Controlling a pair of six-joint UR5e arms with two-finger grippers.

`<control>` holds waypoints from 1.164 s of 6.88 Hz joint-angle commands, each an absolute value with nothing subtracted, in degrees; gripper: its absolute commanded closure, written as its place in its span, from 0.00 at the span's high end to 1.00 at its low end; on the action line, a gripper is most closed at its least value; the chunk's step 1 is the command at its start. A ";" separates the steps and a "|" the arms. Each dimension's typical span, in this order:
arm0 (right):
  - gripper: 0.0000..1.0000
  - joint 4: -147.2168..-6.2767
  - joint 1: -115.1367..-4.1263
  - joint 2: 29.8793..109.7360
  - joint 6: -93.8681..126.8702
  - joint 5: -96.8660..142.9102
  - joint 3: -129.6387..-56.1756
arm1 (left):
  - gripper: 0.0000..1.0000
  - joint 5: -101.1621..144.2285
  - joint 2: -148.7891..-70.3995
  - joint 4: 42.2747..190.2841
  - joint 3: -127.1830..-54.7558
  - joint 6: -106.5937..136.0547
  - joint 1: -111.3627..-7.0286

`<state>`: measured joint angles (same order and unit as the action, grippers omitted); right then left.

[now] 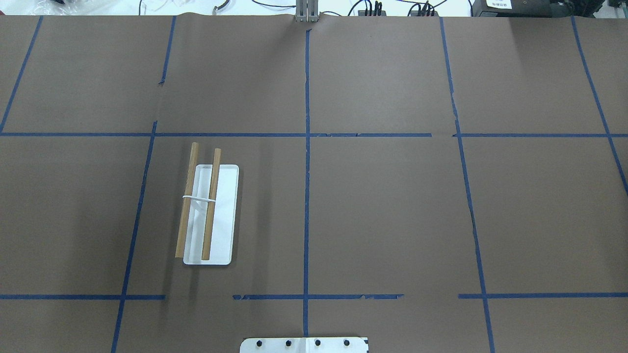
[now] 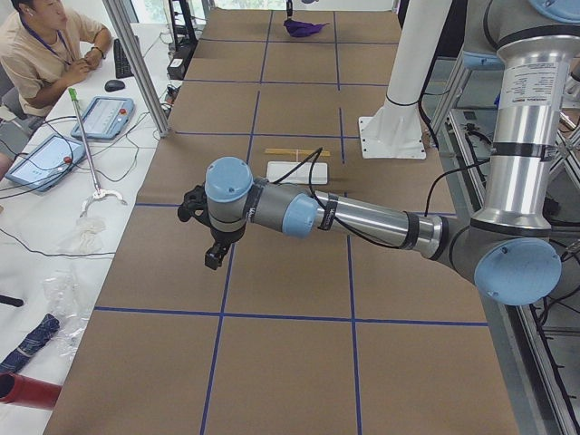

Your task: Hang towel on rack

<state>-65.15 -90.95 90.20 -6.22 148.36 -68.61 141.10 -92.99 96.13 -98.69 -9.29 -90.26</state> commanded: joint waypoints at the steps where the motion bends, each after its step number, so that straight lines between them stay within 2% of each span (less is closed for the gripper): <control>1: 0.00 -64.78 -90.45 93.43 5.26 154.15 -82.48 | 1.00 145.60 -92.90 96.50 -96.77 -9.75 -90.26; 3: 0.00 -64.78 -81.61 90.73 32.28 154.95 -99.15 | 1.00 146.07 -92.64 96.59 -96.86 -9.32 -90.26; 4: 0.00 -64.86 -77.73 84.79 44.79 155.04 -103.49 | 1.00 146.94 -93.25 96.68 -97.29 -4.27 -90.18; 6: 0.00 -64.69 -65.72 68.56 71.50 151.81 -105.47 | 1.00 151.43 -93.52 106.11 -97.47 13.09 -88.17; 8: 0.00 -64.69 -52.19 54.64 88.18 137.28 -105.47 | 1.00 151.44 -94.56 124.09 -97.65 42.03 -79.50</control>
<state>-64.69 -59.93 62.44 78.93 145.23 -105.40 151.25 -93.79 113.72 -97.62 25.75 -84.22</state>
